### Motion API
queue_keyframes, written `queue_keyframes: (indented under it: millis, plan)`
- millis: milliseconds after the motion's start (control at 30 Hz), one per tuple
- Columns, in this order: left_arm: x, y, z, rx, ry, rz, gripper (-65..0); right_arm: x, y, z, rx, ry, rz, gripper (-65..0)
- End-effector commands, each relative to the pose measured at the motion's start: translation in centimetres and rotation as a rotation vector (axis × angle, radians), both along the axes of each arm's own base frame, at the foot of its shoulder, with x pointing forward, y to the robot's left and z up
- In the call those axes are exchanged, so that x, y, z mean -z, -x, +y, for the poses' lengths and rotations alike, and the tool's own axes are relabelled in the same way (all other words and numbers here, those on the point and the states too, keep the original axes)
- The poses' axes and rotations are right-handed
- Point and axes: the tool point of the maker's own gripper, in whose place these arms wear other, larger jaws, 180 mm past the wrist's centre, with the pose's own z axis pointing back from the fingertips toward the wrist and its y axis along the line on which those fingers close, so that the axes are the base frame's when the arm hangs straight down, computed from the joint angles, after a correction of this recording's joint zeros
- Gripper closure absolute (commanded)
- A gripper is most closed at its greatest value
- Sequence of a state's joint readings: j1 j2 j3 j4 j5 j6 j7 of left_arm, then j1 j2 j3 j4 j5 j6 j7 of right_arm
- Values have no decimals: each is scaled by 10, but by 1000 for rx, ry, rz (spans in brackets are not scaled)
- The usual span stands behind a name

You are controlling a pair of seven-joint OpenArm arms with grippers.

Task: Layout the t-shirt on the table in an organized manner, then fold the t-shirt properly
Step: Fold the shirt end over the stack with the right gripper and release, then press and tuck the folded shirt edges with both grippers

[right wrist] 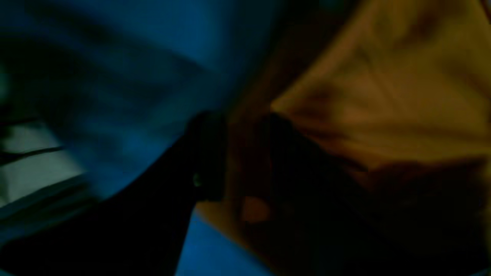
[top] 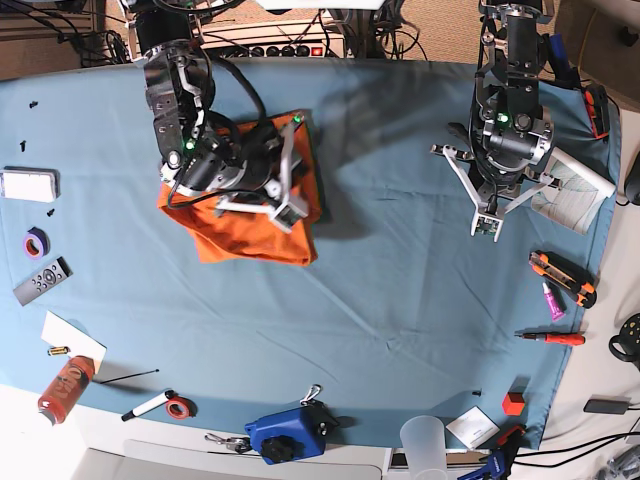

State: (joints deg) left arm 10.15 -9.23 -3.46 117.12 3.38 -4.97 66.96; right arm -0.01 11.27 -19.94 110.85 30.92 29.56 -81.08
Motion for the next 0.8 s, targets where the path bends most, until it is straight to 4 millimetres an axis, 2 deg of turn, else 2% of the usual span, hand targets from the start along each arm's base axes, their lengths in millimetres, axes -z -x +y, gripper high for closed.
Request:
queue_keyframes:
  millis: [0,233,300,367,467,567,633,700,767]
  plan:
    - [-10,-7,2,3,-9,-44,0,-21,-4,14,-33,-66,-54,-194]
    - [-10,-7,2,2,-9,-43,0,-71,-4,31,-113,-127,-241,-194]
    - [-10,-7,2,2,-9,-43,0,-78,-12,26,-91,-100,-306,-191]
    - [-10,-7,2,2,-9,-43,0,-79,-30,8,-11,-22,-369,-140]
    - [-10,-7,2,2,-8,-43,0,-85,-57,-35,170,81,-444,0]
    - [-10,-7,-2,8,13,-42,0,-93,-73,-79,331,117,-471,0]
    - [-9,-7,-8,19,52,-40,0,-87,-73,-101,404,123,-441,0]
    - [-9,-6,-14,28,85,-39,0,-72,-67,-113,441,115,-370,0]
    - [-11,-8,-18,35,104,-53,0,-50,-57,-114,431,108,-283,0]
